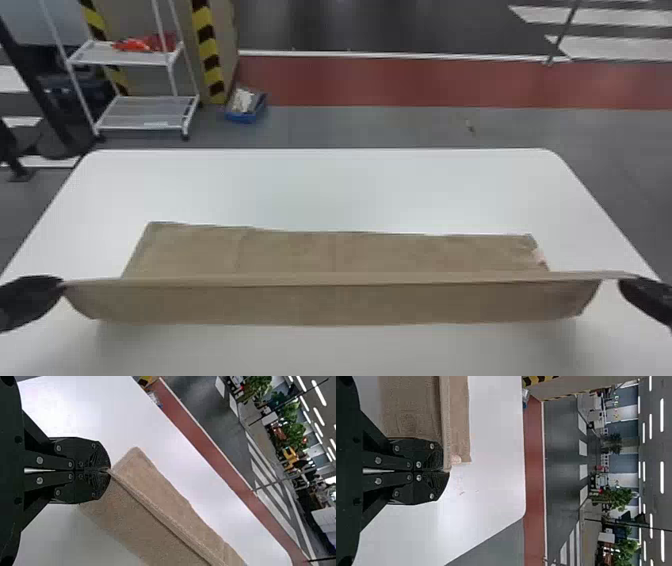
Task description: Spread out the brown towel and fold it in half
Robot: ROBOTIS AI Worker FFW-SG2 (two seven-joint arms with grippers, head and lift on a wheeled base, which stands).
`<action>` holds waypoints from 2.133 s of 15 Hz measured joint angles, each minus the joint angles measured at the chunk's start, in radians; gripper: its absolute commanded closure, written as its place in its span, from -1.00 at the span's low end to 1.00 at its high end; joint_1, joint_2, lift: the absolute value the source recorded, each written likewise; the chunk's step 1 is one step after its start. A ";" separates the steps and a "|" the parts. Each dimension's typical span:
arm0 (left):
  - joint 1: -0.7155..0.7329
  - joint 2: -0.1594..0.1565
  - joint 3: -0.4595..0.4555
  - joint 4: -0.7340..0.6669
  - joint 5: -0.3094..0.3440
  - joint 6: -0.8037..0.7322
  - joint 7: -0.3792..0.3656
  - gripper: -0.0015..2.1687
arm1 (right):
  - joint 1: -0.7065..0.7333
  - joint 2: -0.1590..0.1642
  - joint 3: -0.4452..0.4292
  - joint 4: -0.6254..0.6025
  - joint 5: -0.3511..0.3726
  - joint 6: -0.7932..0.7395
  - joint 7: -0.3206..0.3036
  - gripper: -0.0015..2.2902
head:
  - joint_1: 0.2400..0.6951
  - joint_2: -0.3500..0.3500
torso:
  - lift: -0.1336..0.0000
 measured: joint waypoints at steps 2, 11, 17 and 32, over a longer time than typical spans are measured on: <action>0.004 0.017 0.000 0.012 -0.023 0.001 -0.028 0.41 | 0.009 0.001 -0.001 0.002 0.007 -0.003 0.003 0.16 | 1.00 -0.11 | -0.91; -0.281 0.105 -0.225 0.168 -0.233 0.216 -0.094 0.41 | -0.183 -0.079 0.101 0.131 0.168 0.177 0.013 0.16 | 1.00 -0.14 | -0.91; -0.479 0.116 -0.359 0.357 -0.303 0.235 -0.092 0.41 | -0.302 -0.124 0.179 0.266 0.269 0.215 0.013 0.16 | 1.00 -0.20 | -0.91; -0.665 0.106 -0.487 0.490 -0.385 0.308 -0.077 0.41 | -0.432 -0.174 0.236 0.400 0.318 0.250 0.013 0.16 | 1.00 -0.25 | -0.91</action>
